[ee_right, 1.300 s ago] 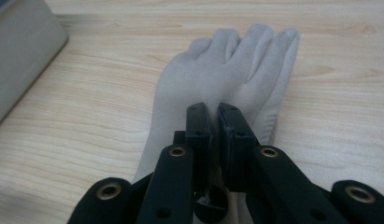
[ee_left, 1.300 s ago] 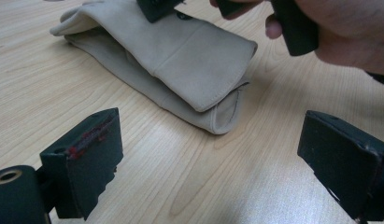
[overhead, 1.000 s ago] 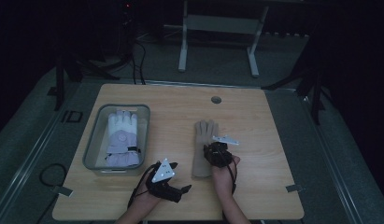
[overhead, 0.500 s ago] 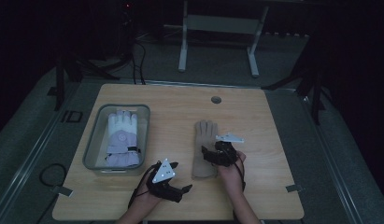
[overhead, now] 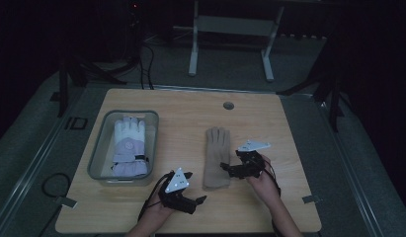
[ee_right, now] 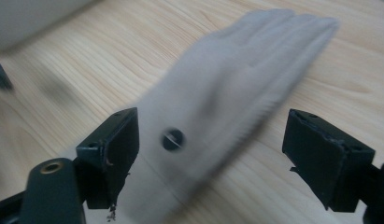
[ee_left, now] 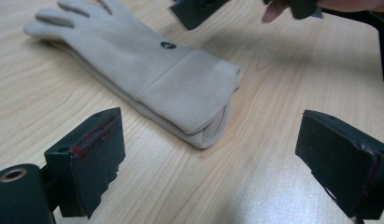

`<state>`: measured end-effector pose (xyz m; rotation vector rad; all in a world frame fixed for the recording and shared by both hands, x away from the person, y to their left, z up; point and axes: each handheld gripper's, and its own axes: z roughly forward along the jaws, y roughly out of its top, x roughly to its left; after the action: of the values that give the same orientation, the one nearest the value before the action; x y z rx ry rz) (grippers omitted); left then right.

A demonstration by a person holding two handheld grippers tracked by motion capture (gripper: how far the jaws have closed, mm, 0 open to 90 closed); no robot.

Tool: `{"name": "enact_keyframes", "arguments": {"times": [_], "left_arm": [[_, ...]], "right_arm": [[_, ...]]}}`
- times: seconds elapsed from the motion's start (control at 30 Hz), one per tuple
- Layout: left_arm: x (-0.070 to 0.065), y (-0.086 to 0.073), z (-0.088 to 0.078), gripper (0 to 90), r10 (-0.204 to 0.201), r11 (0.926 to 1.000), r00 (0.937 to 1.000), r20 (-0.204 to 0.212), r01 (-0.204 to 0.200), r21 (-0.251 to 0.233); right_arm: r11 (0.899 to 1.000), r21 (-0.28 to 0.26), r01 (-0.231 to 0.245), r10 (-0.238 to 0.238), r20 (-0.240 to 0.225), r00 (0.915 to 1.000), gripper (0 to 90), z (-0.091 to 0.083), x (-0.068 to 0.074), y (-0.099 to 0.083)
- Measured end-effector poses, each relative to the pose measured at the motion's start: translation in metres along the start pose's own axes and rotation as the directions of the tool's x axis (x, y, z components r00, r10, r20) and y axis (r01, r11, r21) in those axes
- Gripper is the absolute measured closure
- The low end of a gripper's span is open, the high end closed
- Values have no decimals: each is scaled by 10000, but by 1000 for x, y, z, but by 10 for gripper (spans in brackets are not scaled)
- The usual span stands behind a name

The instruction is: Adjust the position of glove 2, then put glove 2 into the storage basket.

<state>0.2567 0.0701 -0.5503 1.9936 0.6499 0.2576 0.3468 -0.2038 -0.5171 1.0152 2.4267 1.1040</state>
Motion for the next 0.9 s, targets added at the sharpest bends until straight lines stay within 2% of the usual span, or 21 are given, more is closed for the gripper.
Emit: {"name": "enact_keyframes", "arguments": {"times": [0.1, 0.17, 0.2, 0.27, 0.33, 0.4, 0.47, 0.53, 0.73, 0.77, 0.9], "left_arm": [[2, 2, 2, 81, -351, 9990, 9989, 304, 342, 276], [4, 5, 4, 81, -439, 9985, 9970, 635, 417, 355], [4, 6, 5, 81, -420, 9987, 9964, 735, 397, 335], [4, 7, 7, 81, -379, 9988, 9960, 807, 354, 332], [4, 8, 9, 81, -264, 9988, 9963, 823, 228, 444], [5, 10, 12, 81, -252, 9983, 9965, 795, 209, 542], [7, 12, 14, 86, -317, 9976, 9963, 802, 267, 633], [7, 15, 16, 86, -193, 9979, 9962, 853, 140, 627], [8, 27, 23, 86, 386, 9969, 9920, 1205, -466, 636], [7, 29, 26, 86, 529, 9959, 9899, 1312, -619, 657], [0, 38, 33, 87, 1239, 9874, 9815, 1457, -1366, 803]], "right_arm": [[9999, 157, 61, -58, -198, 9998, 160, -2, -6, -4], [9998, 122, 138, -136, -214, 9997, 159, -4, -7, -5], [9999, 104, 56, -52, -409, 9991, 147, -5, -9, -6], [10000, 83, -47, 52, -538, 9985, 132, -6, -12, -6], [9997, 115, -195, 205, -957, 9952, 102, -8, -15, -6], [9993, 12, -387, 386, -1179, 9923, 102, -7, -18, -6], [9988, -7, -497, 494, -988, 9939, 104, -6, -20, -5], [9969, -24, -792, 785, -1043, 9914, 124, -3, -24, -4], [9899, -232, -1402, 1384, -654, 9882, 172, 5, -35, 8], [9887, -264, -1476, 1455, -685, 9870, 189, 6, -36, 10], [9794, -377, -1982, 1974, -241, 9800, 211, 16, -41, 20]]}}
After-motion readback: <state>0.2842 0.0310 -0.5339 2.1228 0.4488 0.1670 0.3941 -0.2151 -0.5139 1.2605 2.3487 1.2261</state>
